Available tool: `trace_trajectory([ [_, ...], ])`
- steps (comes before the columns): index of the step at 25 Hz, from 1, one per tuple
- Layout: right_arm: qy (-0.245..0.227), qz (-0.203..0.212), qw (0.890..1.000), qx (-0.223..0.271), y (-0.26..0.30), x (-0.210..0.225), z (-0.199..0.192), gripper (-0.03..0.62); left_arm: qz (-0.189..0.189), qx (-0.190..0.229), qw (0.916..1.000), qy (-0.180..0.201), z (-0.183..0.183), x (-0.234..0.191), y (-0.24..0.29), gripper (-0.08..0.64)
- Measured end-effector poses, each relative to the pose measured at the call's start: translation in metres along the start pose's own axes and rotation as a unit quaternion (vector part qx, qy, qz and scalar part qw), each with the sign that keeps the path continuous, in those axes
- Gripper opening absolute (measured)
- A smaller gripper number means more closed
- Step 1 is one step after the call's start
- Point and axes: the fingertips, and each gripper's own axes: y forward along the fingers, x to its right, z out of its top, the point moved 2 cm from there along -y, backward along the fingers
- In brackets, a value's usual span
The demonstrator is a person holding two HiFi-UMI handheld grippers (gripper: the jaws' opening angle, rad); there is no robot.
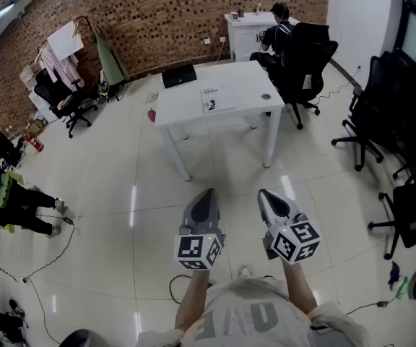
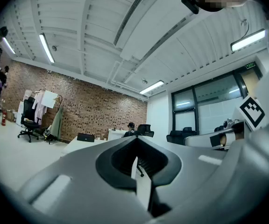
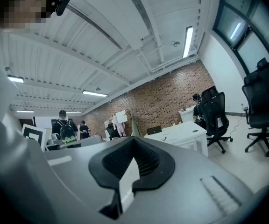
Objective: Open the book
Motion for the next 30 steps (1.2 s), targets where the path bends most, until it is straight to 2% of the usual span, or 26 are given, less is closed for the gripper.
trace_trajectory([
  [5, -0.005, 0.006, 1.000, -0.003, 0.003, -0.005, -0.001, 0.003, 0.015, 0.001, 0.9998, 0.010, 0.003, -0.005, -0.001, 0.018],
  [11, -0.007, 0.006, 1.000, -0.008, 0.006, -0.002, -0.005, 0.003, 0.021, 0.003, 0.9998, -0.001, 0.000, -0.013, 0.000, 0.018],
  [16, 0.013, 0.004, 1.000, 0.008, 0.010, 0.009, -0.001, 0.003, 0.022, 0.002, 0.9997, -0.010, -0.004, -0.022, 0.010, 0.018],
  [22, 0.025, 0.003, 1.000, -0.005, 0.030, 0.029, -0.007, 0.003, 0.031, 0.007, 0.9993, -0.018, -0.010, -0.038, 0.031, 0.018],
  [26, 0.041, 0.009, 0.999, -0.017, 0.053, 0.041, -0.015, 0.003, 0.050, 0.003, 0.9981, -0.035, -0.021, -0.063, 0.044, 0.018],
  [30, 0.065, 0.019, 0.997, -0.033, 0.084, 0.052, -0.027, 0.003, 0.071, -0.015, 0.9947, -0.073, -0.046, -0.094, 0.058, 0.017],
])
